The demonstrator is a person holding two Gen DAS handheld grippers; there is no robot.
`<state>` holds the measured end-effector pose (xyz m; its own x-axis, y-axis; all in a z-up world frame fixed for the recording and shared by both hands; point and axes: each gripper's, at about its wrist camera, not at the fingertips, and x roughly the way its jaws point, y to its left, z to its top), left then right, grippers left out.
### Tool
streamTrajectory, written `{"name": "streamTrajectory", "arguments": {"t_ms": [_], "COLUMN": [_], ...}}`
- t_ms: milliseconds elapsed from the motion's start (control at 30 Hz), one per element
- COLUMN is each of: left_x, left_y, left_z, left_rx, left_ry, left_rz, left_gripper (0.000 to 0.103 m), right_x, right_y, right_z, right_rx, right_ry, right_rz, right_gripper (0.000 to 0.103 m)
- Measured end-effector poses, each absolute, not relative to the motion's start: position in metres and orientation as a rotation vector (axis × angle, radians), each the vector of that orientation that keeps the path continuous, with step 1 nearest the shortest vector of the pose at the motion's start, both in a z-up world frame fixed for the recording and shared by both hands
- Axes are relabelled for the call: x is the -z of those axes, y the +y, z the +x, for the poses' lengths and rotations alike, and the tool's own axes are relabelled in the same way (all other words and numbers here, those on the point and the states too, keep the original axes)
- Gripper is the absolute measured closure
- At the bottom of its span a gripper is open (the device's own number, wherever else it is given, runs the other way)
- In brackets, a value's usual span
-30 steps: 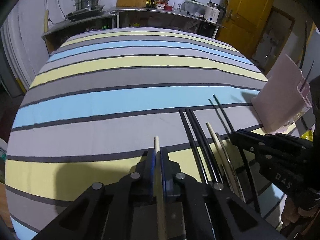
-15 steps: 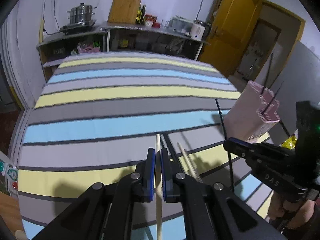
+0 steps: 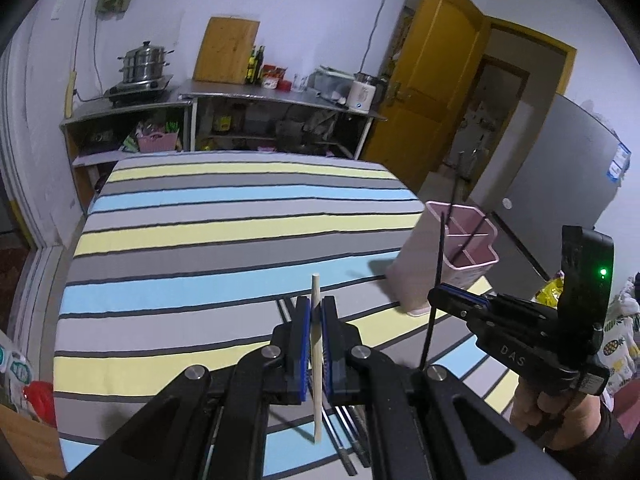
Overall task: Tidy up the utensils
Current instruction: 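Lift both held chopsticks upright and carry them over the pink holder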
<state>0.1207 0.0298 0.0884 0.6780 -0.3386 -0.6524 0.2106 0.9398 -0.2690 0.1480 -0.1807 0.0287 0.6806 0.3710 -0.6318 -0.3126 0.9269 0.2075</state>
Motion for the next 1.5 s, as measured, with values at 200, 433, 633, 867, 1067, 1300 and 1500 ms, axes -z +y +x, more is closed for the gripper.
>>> {"name": "streamTrajectory", "arguments": {"t_ms": [200,433,633,867,1067,1300,1500], "left_x": [-0.11,-0.136,-0.15,-0.166,-0.179,-0.206,-0.224], "left_y": [0.02,0.004,-0.019,-0.056,-0.087,-0.105,-0.117], "left_z": [0.111,0.11,0.118,0.139,0.158,0.185,0.21], "left_rx": [0.351,0.402,0.448,0.507,0.551,0.569,0.567], "left_ry": [0.73,0.691,0.675,0.668,0.661,0.623,0.585], "left_rz": [-0.173,-0.173,-0.159,-0.151,-0.145,-0.161,-0.175], "left_gripper": [0.098,0.098,0.098,0.098,0.098,0.098,0.098], "right_x": [-0.048,-0.066,-0.078,-0.089,-0.103,-0.129,-0.15], "right_y": [-0.193,-0.209,-0.227,-0.251,-0.274,-0.301,-0.313], "right_z": [0.136,0.126,0.12,0.113,0.112,0.114,0.126], "right_rx": [-0.375,-0.359,-0.332,-0.295,-0.259,-0.223,-0.198], "right_ry": [0.681,0.632,0.6,0.575,0.549,0.49,0.44], "right_rz": [0.104,0.126,0.145,0.163,0.178,0.193,0.197], "right_gripper": [0.097,0.097,0.097,0.097,0.097,0.097,0.097]}}
